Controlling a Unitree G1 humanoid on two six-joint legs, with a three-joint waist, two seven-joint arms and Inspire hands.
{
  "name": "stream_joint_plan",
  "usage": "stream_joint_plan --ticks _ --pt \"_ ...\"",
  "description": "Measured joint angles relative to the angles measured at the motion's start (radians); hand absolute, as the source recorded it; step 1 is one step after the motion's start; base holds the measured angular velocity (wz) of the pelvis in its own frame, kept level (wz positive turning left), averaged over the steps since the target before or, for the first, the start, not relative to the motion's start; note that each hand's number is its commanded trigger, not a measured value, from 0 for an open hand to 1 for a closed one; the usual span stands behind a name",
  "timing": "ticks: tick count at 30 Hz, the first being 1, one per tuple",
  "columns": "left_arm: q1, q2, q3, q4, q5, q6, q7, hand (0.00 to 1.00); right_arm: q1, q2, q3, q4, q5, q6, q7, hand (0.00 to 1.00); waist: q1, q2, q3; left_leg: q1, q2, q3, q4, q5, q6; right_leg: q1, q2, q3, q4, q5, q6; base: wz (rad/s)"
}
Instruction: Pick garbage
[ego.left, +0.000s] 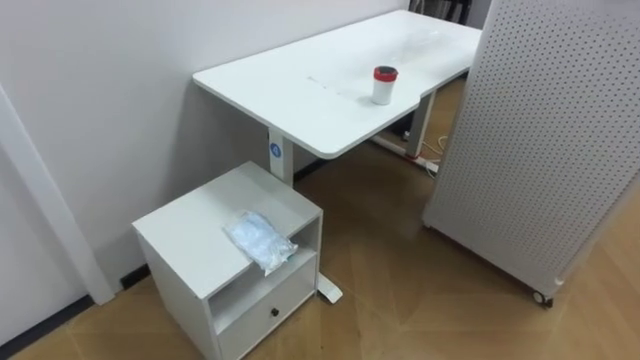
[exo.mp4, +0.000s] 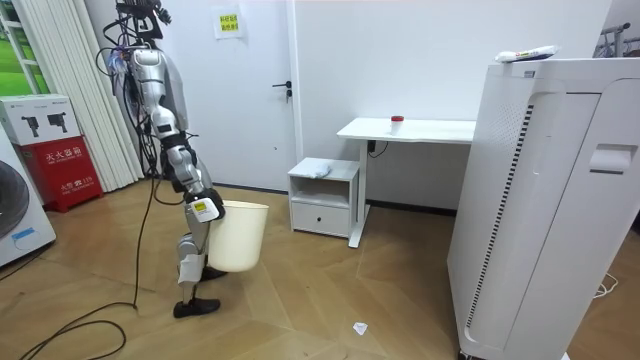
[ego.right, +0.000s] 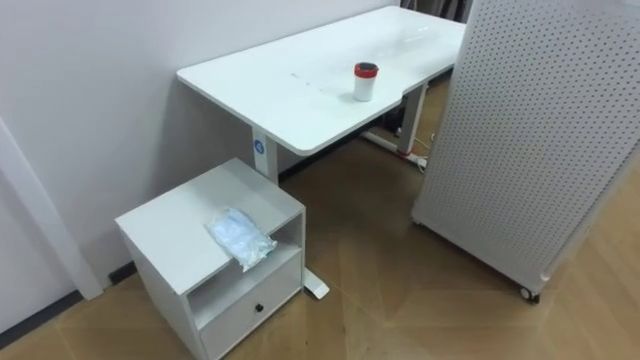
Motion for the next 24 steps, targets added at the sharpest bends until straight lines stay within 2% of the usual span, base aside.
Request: stream_joint_plan --ticks 9,14,17,19,20,21,23,24 --pt "0.001 0.001 0.002 0.015 0.005 0.004 0.005 0.0 0.004 0.0 0.0 0.002 0.016 0.0 0.002 1.0 0.0 0.0 0.001 -0.001 0.003 0.004 0.001 0.0 0.0 -0.009 0.001 -0.001 0.0 0.0 0.0 -0.01" --pt "-0.007 0.004 0.007 0.019 0.049 0.025 -0.032 0.0 0.018 -0.001 -0.003 -0.002 0.028 0.001 0.006 1.0 -0.001 0.004 0.0001 -0.013 0.029 0.01 0.048 -0.031 -0.015 -0.013 0.024 0.002 0.008 -0.001 -0.002 -0.07" --pt "-0.015 0.004 0.029 0.019 0.061 0.034 -0.04 0.0 0.018 0.0 -0.013 -0.001 0.026 0.002 0.005 1.0 0.0 0.005 -0.002 -0.034 0.05 0.018 0.105 -0.063 -0.029 -0.018 0.042 0.002 0.023 -0.021 -0.025 -0.12" --pt "-0.018 0.006 0.052 0.017 0.071 0.045 -0.042 0.0 0.019 -0.001 -0.013 -0.001 0.01 0.002 0.006 1.0 0.0 0.005 -0.0015 -0.058 0.081 0.028 0.183 -0.105 -0.046 -0.028 0.066 0.0 0.059 -0.055 -0.047 -0.19" --pt "-0.02 0.007 0.059 0.018 0.072 0.047 -0.042 0.0 0.019 -0.002 -0.013 -0.001 0.008 0.002 0.006 1.0 0.001 0.007 -0.0017 -0.066 0.084 0.034 0.202 -0.115 -0.051 -0.033 0.073 0.0 0.071 -0.064 -0.055 -0.12" --pt "-0.018 0.008 0.074 0.02 0.074 0.051 -0.044 0.0 0.018 -0.002 -0.017 -0.001 0.007 0.002 0.006 1.0 0.001 0.005 -0.0017 -0.082 0.099 0.037 0.233 -0.126 -0.062 -0.046 0.083 -0.001 0.096 -0.084 -0.069 0.0" --pt "-0.024 0.008 0.075 0.019 0.074 0.056 -0.052 0.0 0.02 -0.008 -0.041 -0.003 0.008 0.0 0.003 1.0 -0.009 0.001 -0.0021 -0.112 0.116 0.056 0.299 -0.128 -0.068 -0.061 0.085 -0.001 0.139 -0.126 -0.087 0.23" --pt "-0.025 0.008 0.074 0.019 0.077 0.056 -0.055 0.0 0.021 -0.011 -0.042 -0.001 0.008 0.0 0.0 1.0 -0.008 0.001 -0.0018 -0.127 0.122 0.069 0.329 -0.126 -0.072 -0.063 0.086 -0.001 0.147 -0.133 -0.092 0.3"
